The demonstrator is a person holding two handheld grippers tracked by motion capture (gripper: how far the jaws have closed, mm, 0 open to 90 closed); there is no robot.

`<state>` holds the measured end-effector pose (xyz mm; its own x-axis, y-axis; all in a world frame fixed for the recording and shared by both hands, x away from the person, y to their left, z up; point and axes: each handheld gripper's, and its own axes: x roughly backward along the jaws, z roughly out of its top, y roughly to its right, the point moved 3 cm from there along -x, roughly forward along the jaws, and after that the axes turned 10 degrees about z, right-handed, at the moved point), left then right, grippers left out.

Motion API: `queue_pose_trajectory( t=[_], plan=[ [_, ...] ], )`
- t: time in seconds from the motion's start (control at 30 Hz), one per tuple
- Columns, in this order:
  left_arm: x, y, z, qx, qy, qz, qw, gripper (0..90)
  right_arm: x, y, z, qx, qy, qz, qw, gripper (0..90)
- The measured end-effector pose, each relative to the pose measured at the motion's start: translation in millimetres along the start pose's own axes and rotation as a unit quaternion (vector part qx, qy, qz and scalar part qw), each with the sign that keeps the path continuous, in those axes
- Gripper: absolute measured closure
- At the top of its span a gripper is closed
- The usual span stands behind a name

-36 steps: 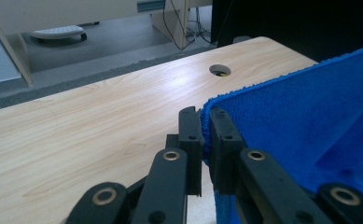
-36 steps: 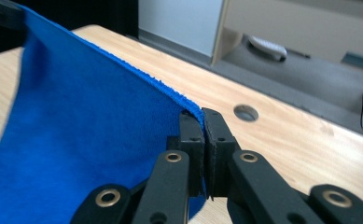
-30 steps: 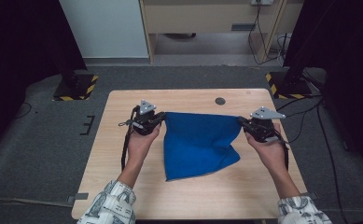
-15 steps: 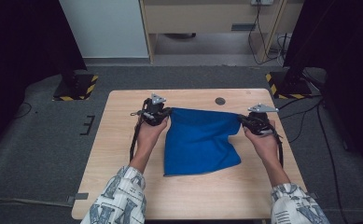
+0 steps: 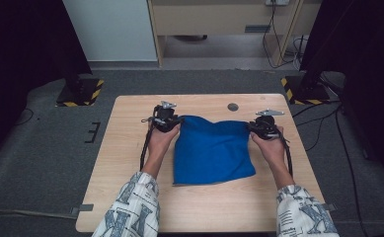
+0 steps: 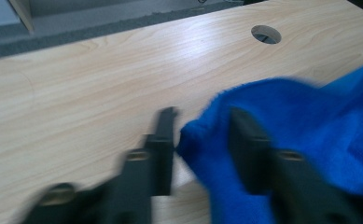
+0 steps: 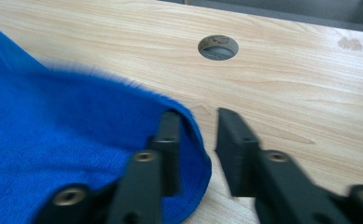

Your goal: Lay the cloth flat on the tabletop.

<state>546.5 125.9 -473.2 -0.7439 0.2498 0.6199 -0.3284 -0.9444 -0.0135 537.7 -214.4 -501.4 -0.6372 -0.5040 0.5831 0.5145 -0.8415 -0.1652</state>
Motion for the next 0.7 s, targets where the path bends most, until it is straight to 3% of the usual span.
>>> queue_pose_trajectory(
  t=[0.1, 0.23, 0.7],
  plan=[
    [-0.1, -1.0, -0.5, 0.002, 0.0, 0.006, 1.0, 46.9, -1.0, 0.1, 1.7, -0.002, 0.004, -0.007, 1.0, 51.9],
    [2.1, -4.2, -1.3, 0.002, -0.002, 0.013, 0.9999, 40.9, 1.0, 1.3, 3.4, -0.001, 0.009, -0.017, 0.9998, 41.5],
    [14.5, -13.3, -11.5, 0.004, 0.011, 0.007, 0.9999, 35.9, 6.3, 0.6, 3.1, 0.004, -0.001, -0.027, 0.9996, 36.1]
  ],
)
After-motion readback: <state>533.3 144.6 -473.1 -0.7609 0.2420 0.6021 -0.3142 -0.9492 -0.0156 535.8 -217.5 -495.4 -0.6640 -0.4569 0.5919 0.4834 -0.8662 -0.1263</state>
